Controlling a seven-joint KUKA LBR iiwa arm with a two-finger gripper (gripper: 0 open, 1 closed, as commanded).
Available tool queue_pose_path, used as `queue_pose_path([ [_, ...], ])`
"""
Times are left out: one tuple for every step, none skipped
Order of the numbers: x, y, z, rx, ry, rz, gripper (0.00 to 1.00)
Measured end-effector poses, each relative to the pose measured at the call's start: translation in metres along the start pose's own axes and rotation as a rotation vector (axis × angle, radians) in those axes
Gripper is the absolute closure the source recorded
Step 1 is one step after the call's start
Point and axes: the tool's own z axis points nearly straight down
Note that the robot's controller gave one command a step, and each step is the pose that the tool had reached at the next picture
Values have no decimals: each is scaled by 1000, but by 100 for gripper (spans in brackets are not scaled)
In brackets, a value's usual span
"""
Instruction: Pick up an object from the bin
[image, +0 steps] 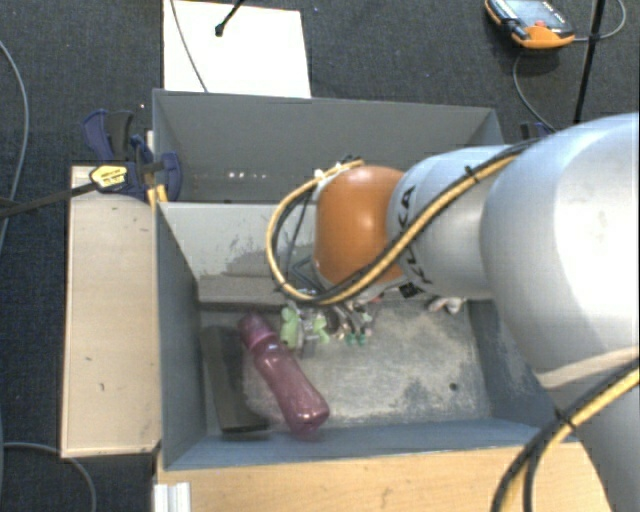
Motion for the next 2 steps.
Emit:
queue_pose_path([
  [-2, -13, -43, -1, -3, 26, 100],
  [-2, -13, -43, -1, -3, 26, 100],
])
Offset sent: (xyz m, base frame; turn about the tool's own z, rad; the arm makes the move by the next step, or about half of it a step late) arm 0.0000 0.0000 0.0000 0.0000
